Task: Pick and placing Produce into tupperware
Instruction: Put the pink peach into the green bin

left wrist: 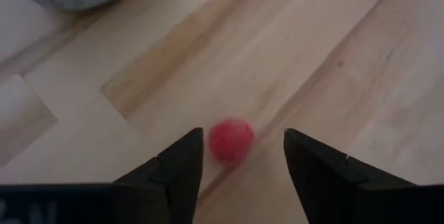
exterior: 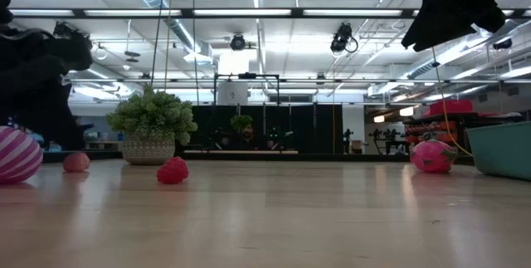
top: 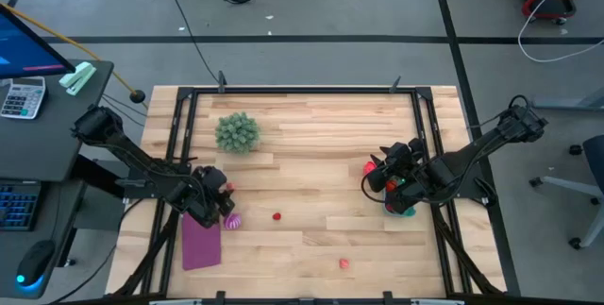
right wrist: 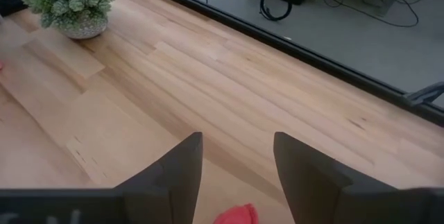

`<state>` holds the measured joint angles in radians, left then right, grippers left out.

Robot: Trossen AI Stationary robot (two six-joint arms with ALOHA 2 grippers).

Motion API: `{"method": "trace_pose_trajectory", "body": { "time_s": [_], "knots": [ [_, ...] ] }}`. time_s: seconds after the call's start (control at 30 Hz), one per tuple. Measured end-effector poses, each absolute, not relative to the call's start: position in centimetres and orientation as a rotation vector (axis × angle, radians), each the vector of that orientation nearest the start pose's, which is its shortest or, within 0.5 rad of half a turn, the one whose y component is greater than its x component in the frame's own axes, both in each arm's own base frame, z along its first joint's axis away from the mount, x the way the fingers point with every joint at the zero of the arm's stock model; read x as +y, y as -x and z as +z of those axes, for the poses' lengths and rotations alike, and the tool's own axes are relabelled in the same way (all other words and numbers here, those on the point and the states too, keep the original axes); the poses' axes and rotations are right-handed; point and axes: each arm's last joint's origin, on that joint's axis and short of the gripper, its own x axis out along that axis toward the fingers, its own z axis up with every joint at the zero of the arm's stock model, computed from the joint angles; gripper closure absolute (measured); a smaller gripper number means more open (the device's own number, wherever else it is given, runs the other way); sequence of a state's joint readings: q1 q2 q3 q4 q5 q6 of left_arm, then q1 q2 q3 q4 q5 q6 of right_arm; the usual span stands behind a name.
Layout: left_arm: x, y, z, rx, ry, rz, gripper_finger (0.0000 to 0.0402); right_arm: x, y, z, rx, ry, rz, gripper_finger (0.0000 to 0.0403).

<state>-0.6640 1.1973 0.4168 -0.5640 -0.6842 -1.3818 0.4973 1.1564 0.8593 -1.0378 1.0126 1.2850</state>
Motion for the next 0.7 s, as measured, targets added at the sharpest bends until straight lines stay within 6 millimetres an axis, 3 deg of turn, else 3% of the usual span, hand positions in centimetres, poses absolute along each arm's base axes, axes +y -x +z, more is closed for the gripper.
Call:
{"method": "trace_pose_trajectory", "body": {
  "time_s": [0.3, 0.7],
  "knots": [
    [-8.0, -14.1, 13.0, 0.744, 0.428, 0.721, 0.0196, 6.7, -17.4, 25.0, 0.505, -0.243, -0.903, 0.0217],
    [-8.6, -15.0, 10.4, 0.772, 0.426, 0.796, 0.0207, 6.7, -17.4, 25.0, 0.507, -0.238, -0.901, 0.0218]
  ]
}}
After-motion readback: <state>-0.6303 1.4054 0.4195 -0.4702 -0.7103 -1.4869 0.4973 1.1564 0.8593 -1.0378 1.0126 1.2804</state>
